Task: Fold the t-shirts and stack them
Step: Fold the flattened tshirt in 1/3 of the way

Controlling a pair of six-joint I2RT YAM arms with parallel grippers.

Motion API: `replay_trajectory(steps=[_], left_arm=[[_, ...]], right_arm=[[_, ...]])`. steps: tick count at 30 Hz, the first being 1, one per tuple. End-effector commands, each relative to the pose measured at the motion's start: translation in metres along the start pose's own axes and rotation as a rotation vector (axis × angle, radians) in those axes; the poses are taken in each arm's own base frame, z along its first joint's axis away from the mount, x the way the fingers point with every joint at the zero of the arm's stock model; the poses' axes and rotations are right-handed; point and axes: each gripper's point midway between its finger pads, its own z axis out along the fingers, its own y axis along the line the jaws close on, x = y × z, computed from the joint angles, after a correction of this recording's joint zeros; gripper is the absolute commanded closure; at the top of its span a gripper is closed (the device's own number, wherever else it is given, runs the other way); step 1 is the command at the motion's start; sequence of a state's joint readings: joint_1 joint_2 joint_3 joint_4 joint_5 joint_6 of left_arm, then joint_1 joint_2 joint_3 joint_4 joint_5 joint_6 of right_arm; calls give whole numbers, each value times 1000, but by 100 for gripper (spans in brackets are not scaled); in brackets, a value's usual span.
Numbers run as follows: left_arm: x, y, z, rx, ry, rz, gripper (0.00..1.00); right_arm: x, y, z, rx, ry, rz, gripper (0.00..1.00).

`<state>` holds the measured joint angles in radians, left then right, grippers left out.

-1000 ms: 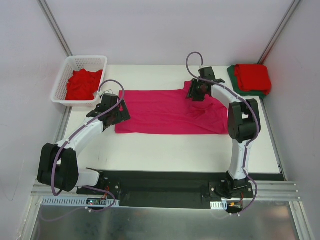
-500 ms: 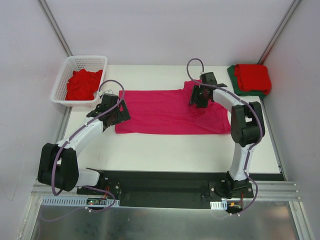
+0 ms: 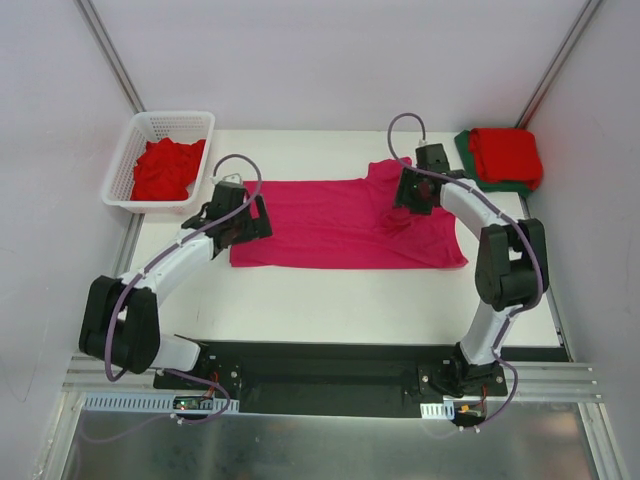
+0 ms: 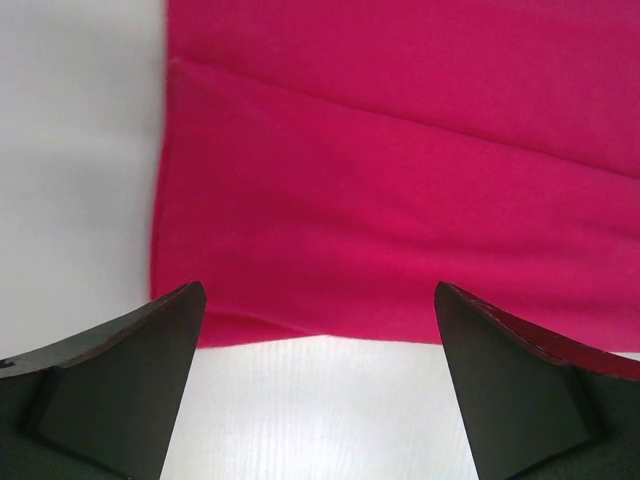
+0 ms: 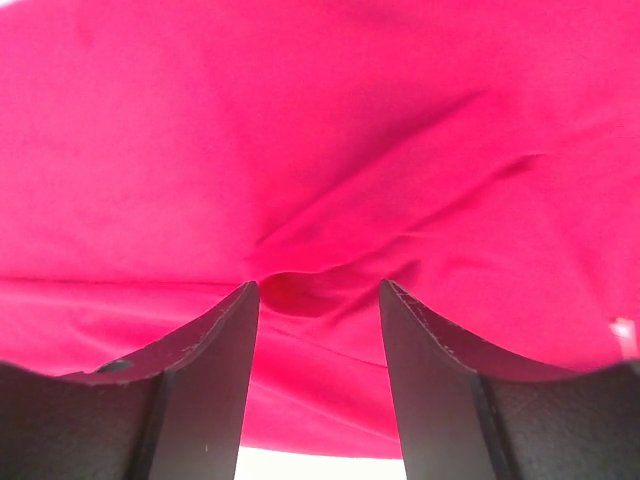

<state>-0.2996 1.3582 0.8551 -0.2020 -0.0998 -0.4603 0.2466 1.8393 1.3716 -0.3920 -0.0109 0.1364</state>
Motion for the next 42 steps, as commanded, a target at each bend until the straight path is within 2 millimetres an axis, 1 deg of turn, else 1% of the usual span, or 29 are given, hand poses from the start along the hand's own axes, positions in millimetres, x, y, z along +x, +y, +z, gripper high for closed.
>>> replay_trajectory(steps=[1, 2, 3, 4, 5, 6, 7, 8, 9, 10, 11, 12, 13, 14, 15, 16, 17, 18, 19, 20, 21, 25, 27, 33, 34, 36, 37, 40, 42], left_arm=[[-35, -72, -1, 193, -80, 113, 1], [-33, -81, 8, 202, -73, 146, 1], [-27, -102, 8, 237, -68, 193, 0], [-39, -120, 6, 254, -100, 221, 1], [-31, -128, 20, 247, -78, 277, 1], [-45, -151, 17, 277, -117, 307, 1], [-40, -169, 19, 290, -124, 355, 1], [-29, -176, 36, 279, -102, 410, 1], [-41, -197, 34, 307, -139, 430, 1], [-35, -210, 38, 319, -136, 463, 1], [-27, -213, 54, 309, -114, 500, 1], [-35, -228, 53, 331, -140, 505, 1], [-30, -239, 54, 348, -143, 525, 1], [-23, -243, 64, 349, -132, 552, 1], [-29, -254, 63, 365, -152, 561, 2], [-27, -260, 66, 373, -157, 578, 2], [-19, -264, 74, 367, -149, 614, 2], [-24, -272, 73, 374, -168, 623, 2], [-23, -274, 76, 371, -171, 635, 2], [-17, -276, 83, 368, -163, 661, 2], [-19, -280, 84, 370, -172, 669, 2], [-13, -289, 94, 376, -177, 715, 2], [-13, -296, 93, 386, -184, 726, 2], [-7, -306, 99, 399, -184, 756, 2], [-2, -308, 100, 406, -176, 762, 2], [1, -312, 100, 416, -177, 767, 3], [1, -319, 99, 431, -194, 771, 3], [8, -327, 97, 446, -197, 786, 3], [10, -332, 96, 455, -200, 790, 3]], right_arm=[[-25, -44, -20, 76, -72, 119, 45], [-26, -48, -20, 74, -70, 129, 45], [-30, -57, -19, 86, -74, 145, 44], [-31, -61, -19, 93, -73, 153, 44], [-32, -64, -18, 92, -68, 159, 44], [-34, -70, -16, 102, -60, 172, 45], [-36, -73, -15, 106, -58, 177, 45], [-36, -69, -14, 74, -45, 182, 45], [-36, -71, -12, 74, -42, 187, 44], [-38, -69, -9, 63, -37, 190, 45], [-37, -68, -7, 61, -31, 192, 45], [-39, -67, -6, 54, -30, 194, 45], [-38, -64, -3, 42, -22, 196, 45], [-37, -64, -1, 39, -15, 197, 44], [-39, -63, 0, 35, -16, 197, 44], [-39, -63, 1, 31, -13, 199, 44], [-38, -61, 3, 22, -7, 199, 44], [-38, -60, 4, 18, -4, 199, 44], [-38, -59, 4, 10, 1, 201, 44], [-37, -59, 6, 8, 5, 203, 44], [-37, -58, 7, 6, 7, 203, 44], [-35, -58, 12, 6, 17, 201, 44], [-35, -59, 14, 4, 20, 204, 44], [-34, -61, 21, 13, 27, 206, 44], [-34, -62, 22, 15, 28, 207, 44], [-33, -62, 24, 19, 30, 206, 44], [-33, -63, 27, 23, 32, 204, 44], [-33, -64, 31, 27, 34, 205, 44], [-34, -65, 33, 28, 35, 205, 47]])
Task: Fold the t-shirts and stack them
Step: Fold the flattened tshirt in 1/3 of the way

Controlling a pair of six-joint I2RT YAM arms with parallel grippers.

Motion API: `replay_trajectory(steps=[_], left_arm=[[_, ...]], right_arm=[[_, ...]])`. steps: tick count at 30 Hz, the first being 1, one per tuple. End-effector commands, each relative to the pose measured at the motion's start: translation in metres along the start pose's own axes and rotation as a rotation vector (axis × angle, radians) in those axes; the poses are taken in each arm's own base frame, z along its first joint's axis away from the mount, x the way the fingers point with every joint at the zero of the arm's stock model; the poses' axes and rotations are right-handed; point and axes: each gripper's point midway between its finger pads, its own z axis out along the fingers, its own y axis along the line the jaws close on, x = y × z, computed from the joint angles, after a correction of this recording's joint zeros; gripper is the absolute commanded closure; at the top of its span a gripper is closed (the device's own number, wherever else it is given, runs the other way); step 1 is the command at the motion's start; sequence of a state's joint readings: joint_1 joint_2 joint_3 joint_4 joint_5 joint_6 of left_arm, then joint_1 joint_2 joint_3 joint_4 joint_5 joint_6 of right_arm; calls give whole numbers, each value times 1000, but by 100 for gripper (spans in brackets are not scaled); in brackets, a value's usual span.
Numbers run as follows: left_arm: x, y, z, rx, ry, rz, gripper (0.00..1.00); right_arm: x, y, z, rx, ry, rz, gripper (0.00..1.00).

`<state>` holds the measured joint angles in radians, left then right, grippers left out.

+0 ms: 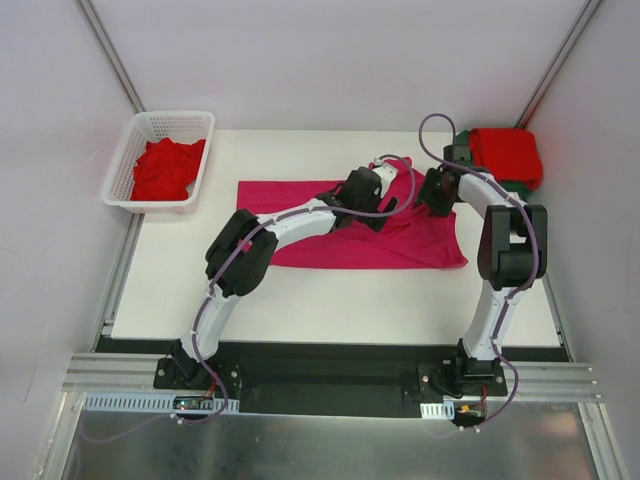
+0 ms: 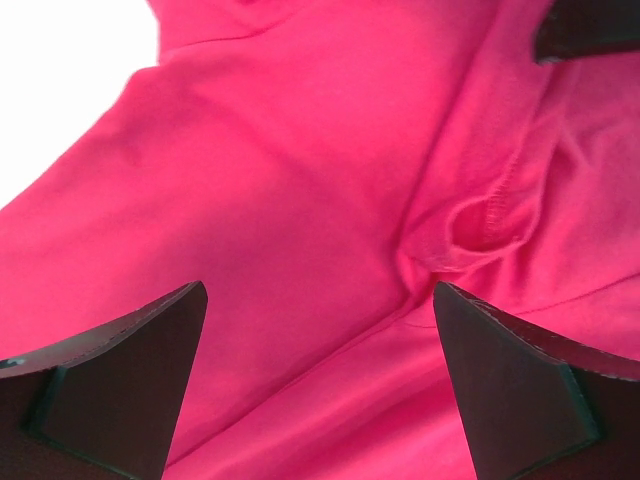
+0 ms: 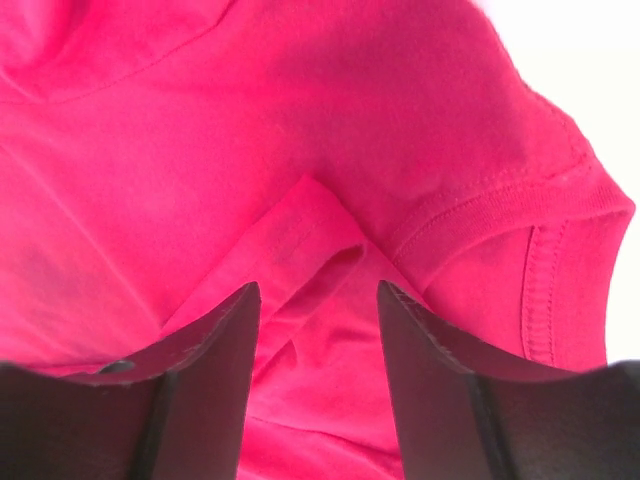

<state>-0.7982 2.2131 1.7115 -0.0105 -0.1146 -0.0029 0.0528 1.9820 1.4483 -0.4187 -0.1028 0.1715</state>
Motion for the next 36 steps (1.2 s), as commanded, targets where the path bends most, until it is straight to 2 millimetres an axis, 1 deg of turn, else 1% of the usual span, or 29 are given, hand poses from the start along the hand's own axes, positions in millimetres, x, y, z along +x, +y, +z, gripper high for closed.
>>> replay_trajectory(steps=[1, 2, 4, 5, 7, 8, 10, 16, 18, 19, 20, 22, 24, 25, 28, 29, 30, 32, 33, 35, 36], left_arm=[[-28, -16, -1, 26, -77, 32, 3], [-27, -19, -1, 32, -76, 35, 3], [-28, -21, -2, 36, -79, 35, 3], [-28, -23, -2, 38, -79, 37, 3], [-27, -25, -3, 42, -76, 37, 4], [-27, -27, -3, 45, -78, 39, 3], [-25, -28, -3, 46, -75, 42, 4], [-23, -33, 0, 50, -74, 61, 4], [-22, -33, 3, 48, -73, 73, 4], [-23, -34, 3, 47, -76, 78, 3], [-19, -33, 7, 44, -71, 83, 4], [-23, -34, 8, 39, -81, 87, 3], [-20, -35, 13, 35, -79, 98, 3], [-23, -35, 14, 32, -87, 100, 4], [-26, -36, 18, 30, -94, 111, 4], [-25, -36, 20, 29, -95, 115, 6], [-27, -36, 19, 31, -99, 116, 14], [-28, -38, 17, 42, -101, 115, 28], [-28, -38, 17, 45, -101, 117, 45], [-29, -38, 16, 43, -102, 115, 64], [-27, -37, 16, 37, -99, 116, 70]], right_arm=[[-16, 9, 0, -18, -33, -3, 48], [-16, 9, 2, -18, -31, -2, 50], [-17, 9, 5, -19, -33, -4, 56], [-16, 9, 7, -18, -28, -5, 61], [-17, 9, 8, -20, -30, -6, 64], [-16, 9, 10, -19, -26, -5, 68], [-18, 9, 11, -20, -29, -4, 71], [-19, 5, 16, -9, -31, -7, 73], [-19, 5, 16, -12, -30, -4, 77], [-19, 4, 17, -12, -27, -4, 79], [-19, 5, 17, -13, -26, -4, 86], [-19, 4, 17, -14, -26, -3, 91], [-18, 4, 17, -15, -22, -3, 93], [-18, 5, 17, -17, -23, -3, 93], [-18, 4, 17, -18, -22, -2, 93], [-19, 4, 16, -19, -22, 0, 93], [-19, 5, 17, -20, -23, -2, 93], [-18, 3, 17, -18, -19, 0, 93], [-18, 4, 17, -18, -21, 1, 93], [-18, 4, 17, -18, -21, 1, 93], [-18, 3, 17, -20, -20, 3, 93]])
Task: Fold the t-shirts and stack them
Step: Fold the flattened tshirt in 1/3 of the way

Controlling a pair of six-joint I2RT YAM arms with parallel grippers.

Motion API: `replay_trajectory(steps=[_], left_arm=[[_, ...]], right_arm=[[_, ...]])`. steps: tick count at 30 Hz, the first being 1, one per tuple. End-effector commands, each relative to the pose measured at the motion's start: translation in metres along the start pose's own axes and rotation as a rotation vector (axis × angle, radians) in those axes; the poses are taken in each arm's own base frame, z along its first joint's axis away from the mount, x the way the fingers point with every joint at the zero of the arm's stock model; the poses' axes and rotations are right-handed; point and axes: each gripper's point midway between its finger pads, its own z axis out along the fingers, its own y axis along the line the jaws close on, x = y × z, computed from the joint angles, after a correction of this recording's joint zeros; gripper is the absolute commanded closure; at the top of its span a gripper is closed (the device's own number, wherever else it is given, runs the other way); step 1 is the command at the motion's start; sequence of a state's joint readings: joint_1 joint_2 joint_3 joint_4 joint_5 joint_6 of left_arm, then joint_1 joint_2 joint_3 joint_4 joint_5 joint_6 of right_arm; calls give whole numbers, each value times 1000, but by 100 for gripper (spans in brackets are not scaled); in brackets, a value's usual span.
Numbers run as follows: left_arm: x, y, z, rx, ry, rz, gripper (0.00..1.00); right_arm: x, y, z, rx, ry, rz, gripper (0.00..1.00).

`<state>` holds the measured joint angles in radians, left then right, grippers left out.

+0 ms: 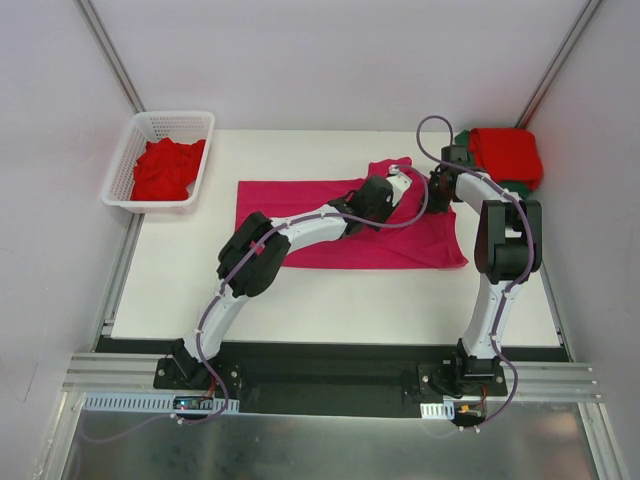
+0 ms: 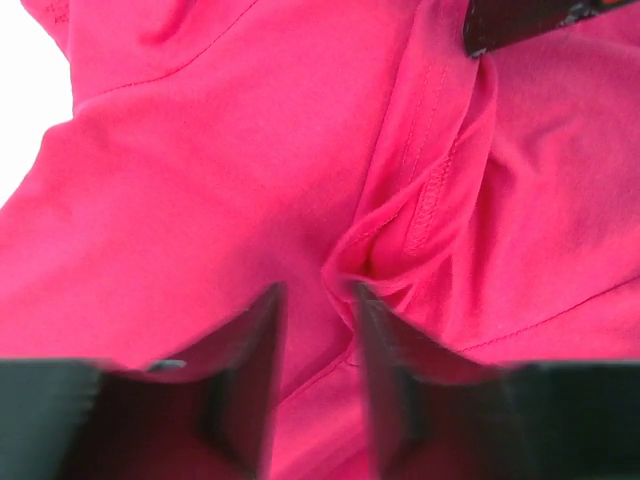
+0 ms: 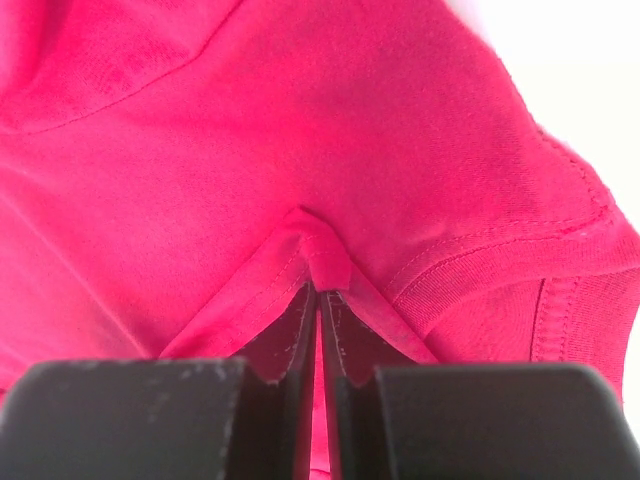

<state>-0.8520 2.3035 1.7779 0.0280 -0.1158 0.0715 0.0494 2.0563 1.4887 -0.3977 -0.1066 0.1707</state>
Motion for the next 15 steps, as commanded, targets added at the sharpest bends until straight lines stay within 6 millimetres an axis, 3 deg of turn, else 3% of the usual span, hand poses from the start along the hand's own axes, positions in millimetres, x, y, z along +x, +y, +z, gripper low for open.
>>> replay_trajectory(steps=[1, 4, 15], left_arm=[[-31, -1, -7, -12, -80, 13, 82], [-31, 1, -8, -18, -80, 14, 94], [-34, 2, -11, -26, -87, 16, 97]], right_arm=[[-14, 6, -3, -23, -29, 1, 93], [-14, 6, -4, -25, -30, 1, 93], [-26, 14, -11, -54, -63, -5, 93]])
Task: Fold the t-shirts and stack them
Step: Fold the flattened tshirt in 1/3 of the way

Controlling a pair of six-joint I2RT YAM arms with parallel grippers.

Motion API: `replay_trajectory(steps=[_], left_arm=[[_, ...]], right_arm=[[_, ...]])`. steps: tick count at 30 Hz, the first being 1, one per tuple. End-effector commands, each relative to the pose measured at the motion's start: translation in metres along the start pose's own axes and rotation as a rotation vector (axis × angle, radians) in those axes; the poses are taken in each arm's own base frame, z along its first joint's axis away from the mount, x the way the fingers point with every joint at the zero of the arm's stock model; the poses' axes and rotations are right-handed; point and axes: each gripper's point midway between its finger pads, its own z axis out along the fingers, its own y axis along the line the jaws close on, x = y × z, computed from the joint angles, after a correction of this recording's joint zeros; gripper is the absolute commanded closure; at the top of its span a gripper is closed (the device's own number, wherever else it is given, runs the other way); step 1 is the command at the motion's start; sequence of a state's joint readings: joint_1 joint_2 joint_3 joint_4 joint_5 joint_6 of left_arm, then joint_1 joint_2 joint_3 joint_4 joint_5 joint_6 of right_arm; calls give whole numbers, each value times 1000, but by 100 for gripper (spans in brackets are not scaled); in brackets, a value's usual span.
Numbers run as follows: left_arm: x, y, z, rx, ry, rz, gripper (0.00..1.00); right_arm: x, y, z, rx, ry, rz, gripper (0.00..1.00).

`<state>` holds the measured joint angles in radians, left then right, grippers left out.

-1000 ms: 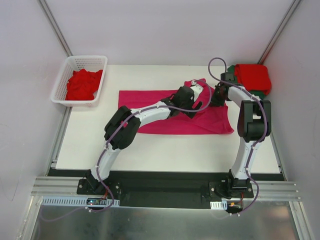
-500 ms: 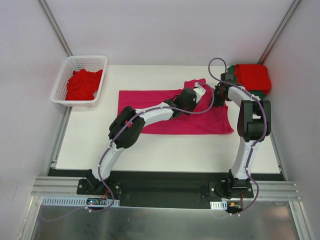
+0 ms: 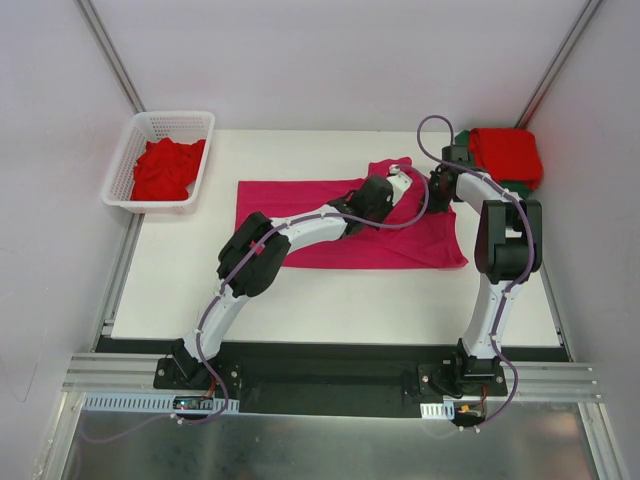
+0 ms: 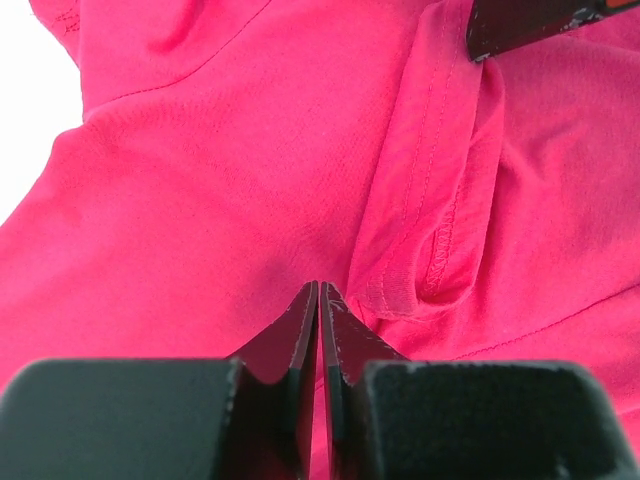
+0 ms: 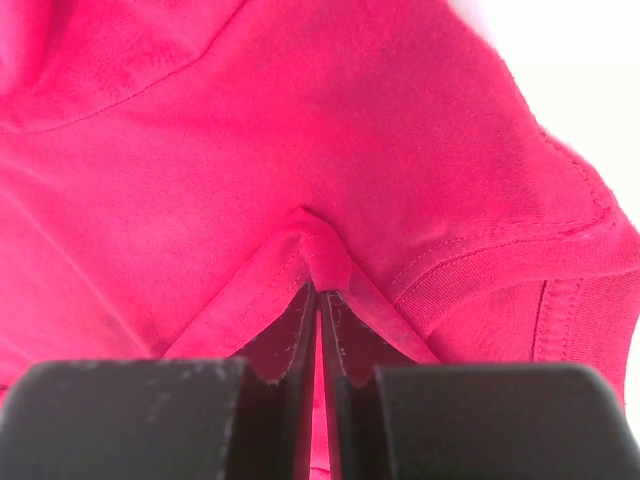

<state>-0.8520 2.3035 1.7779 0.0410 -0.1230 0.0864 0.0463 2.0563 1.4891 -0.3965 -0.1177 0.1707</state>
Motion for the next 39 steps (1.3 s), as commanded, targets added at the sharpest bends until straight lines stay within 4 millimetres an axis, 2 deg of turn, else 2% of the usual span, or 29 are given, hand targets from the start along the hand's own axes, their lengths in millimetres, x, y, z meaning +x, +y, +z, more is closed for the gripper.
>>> replay_trajectory(steps=[1, 2, 3, 4, 6, 10, 11, 15, 19, 22, 27, 35, 39], left_arm=[[-30, 1, -11, -20, -73, 3, 96], [-35, 2, -15, -22, -81, 1, 94], [-34, 2, -16, -22, -80, 0, 76], [-37, 2, -18, -21, -86, -1, 62], [-40, 2, -22, -15, -93, -3, 45], [-49, 2, -32, -8, -110, -14, 24], [-50, 2, -34, -9, -111, -19, 22], [-55, 3, -41, -7, -119, -18, 20], [-68, 5, -55, -3, -144, -24, 19], [-73, 0, -61, 26, -149, -48, 19], [-64, -14, -61, 63, -129, -65, 23], [-48, -39, -47, 78, -97, -2, 29], [-40, -43, -40, 76, -84, 24, 29]], right_arm=[[-27, 15, -11, -47, -68, -8, 93], [-27, 16, -12, -51, -68, -7, 93], [-28, 16, -13, -54, -70, -9, 93], [-27, 16, -12, -54, -66, -7, 93], [-27, 16, -11, -54, -66, -5, 93], [-25, 15, -10, -52, -57, -4, 94], [-24, 15, -8, -51, -56, -3, 93], [-24, 14, -9, -51, -56, -3, 94], [-24, 14, -9, -49, -57, -4, 94], [-23, 14, -8, -51, -53, -4, 94], [-23, 15, -8, -49, -51, -3, 93], [-23, 14, -7, -46, -51, -2, 94], [-22, 14, -7, -44, -49, -4, 94]])
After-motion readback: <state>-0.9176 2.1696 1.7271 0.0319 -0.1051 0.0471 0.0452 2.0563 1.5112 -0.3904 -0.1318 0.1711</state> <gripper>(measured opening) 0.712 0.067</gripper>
